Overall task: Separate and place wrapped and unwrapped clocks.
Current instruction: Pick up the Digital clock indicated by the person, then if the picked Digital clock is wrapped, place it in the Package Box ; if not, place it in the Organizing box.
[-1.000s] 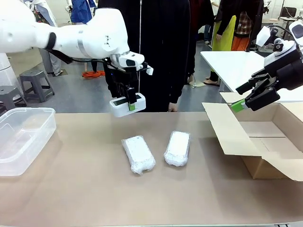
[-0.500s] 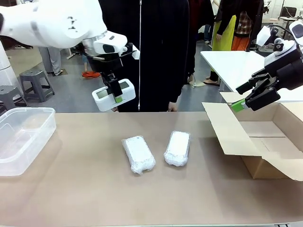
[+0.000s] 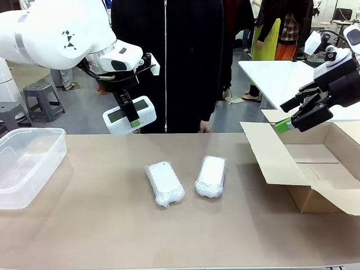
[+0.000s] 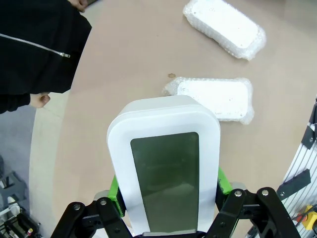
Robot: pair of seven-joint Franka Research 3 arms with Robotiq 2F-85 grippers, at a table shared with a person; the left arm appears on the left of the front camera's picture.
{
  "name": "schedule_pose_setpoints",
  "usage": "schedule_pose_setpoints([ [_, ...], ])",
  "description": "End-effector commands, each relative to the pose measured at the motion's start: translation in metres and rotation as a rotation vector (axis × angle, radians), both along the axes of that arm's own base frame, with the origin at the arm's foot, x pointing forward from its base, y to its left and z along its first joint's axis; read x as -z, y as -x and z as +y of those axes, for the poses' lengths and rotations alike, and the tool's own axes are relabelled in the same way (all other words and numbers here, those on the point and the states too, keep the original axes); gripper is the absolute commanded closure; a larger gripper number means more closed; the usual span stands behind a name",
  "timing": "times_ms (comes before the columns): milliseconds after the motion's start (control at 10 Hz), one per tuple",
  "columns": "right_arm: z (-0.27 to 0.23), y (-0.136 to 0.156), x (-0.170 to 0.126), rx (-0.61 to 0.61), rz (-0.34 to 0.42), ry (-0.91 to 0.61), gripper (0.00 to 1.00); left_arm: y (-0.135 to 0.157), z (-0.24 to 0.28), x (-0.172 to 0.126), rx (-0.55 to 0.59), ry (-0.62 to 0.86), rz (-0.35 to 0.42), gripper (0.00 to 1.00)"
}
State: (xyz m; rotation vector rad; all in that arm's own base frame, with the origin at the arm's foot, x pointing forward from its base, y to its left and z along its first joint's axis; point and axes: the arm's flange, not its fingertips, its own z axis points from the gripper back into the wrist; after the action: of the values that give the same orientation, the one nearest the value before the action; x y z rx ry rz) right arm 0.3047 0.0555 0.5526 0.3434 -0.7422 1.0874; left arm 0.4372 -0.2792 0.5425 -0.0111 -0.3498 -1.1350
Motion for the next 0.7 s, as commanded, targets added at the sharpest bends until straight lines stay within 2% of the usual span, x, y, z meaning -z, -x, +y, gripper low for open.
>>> schedule_pose_setpoints([
  [0, -0.0001, -0.0009, 0.0012, -0.019, 0.004, -0.022, 0.00, -0.0031, -0.0017, -0.0070, -0.011, -0.001, 0.005, 0.58],
  [600, -0.0001, -0.0009, 0.0012, -0.019, 0.004, -0.022, 0.00, -0.0031, -0.0017, -0.0070, -0.011, -0.001, 0.005, 0.58],
])
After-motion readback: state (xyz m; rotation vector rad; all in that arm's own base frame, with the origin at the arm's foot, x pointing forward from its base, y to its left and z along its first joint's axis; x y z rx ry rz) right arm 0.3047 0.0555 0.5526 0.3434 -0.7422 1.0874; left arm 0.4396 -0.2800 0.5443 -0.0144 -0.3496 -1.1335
